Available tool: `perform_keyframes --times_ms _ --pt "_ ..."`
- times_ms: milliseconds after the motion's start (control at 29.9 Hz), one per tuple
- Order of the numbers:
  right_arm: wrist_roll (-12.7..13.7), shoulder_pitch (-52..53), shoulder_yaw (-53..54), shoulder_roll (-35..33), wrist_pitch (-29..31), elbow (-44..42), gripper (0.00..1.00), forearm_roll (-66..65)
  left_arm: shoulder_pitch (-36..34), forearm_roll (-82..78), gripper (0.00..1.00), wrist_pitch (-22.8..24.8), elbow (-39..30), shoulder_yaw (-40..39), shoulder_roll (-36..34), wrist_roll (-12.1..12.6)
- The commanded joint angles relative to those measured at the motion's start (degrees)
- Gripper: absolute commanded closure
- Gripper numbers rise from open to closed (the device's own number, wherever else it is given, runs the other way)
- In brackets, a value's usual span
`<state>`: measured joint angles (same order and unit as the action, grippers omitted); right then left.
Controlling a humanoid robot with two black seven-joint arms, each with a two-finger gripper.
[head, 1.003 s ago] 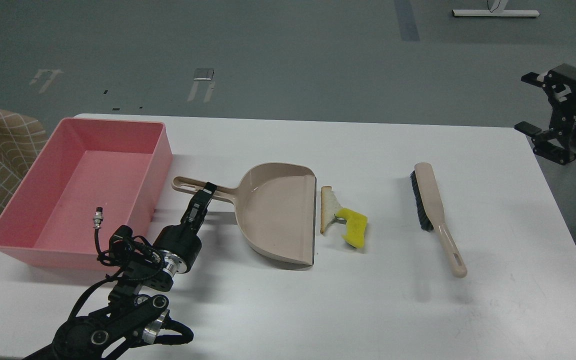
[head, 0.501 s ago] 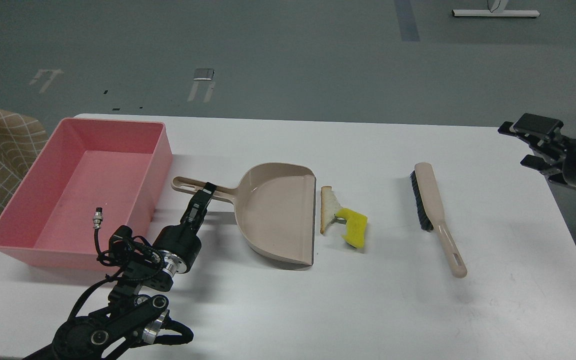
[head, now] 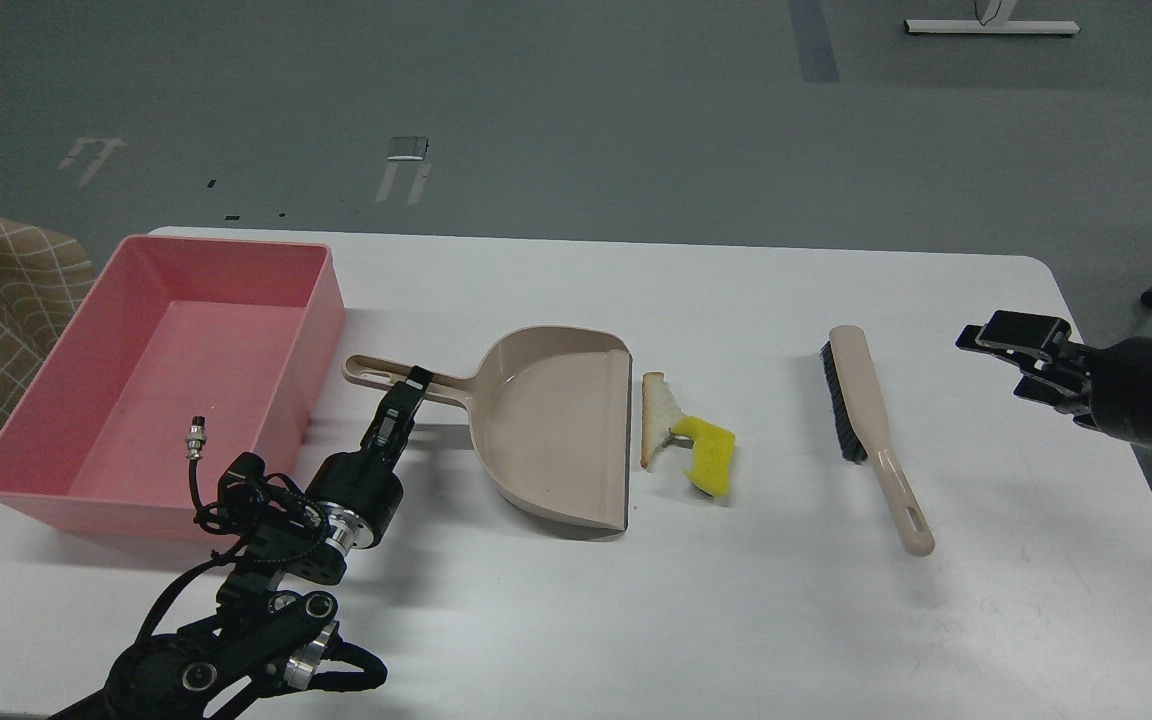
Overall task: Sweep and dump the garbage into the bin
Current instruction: 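Lower the right gripper toward the wooden brush handle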
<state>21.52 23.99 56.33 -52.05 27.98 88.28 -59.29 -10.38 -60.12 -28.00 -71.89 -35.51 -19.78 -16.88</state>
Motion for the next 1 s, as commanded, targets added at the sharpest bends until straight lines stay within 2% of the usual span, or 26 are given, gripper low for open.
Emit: perform_keyframes --times_ms 0,267,702,969 --pt "0.0 0.4 -2.0 0.1 0.0 0.9 0.17 -2.2 0.0 0.0 1.0 0.0 0.0 0.0 0.0 0.0" --pt "0.0 1.1 -6.7 0.8 0.0 1.1 0.16 -3.6 0.1 0.0 1.0 0.0 0.0 0.0 -0.1 0.0" --pt "0.1 3.5 -7.6 1.5 0.0 4.0 0.17 -4.1 -0.1 0.0 1.0 0.0 0.1 0.0 0.0 0.1" --pt "2.0 3.5 -10.9 1.5 0.0 4.8 0.19 -5.1 0.3 0.0 1.0 0.0 0.1 0.1 -0.1 0.1"
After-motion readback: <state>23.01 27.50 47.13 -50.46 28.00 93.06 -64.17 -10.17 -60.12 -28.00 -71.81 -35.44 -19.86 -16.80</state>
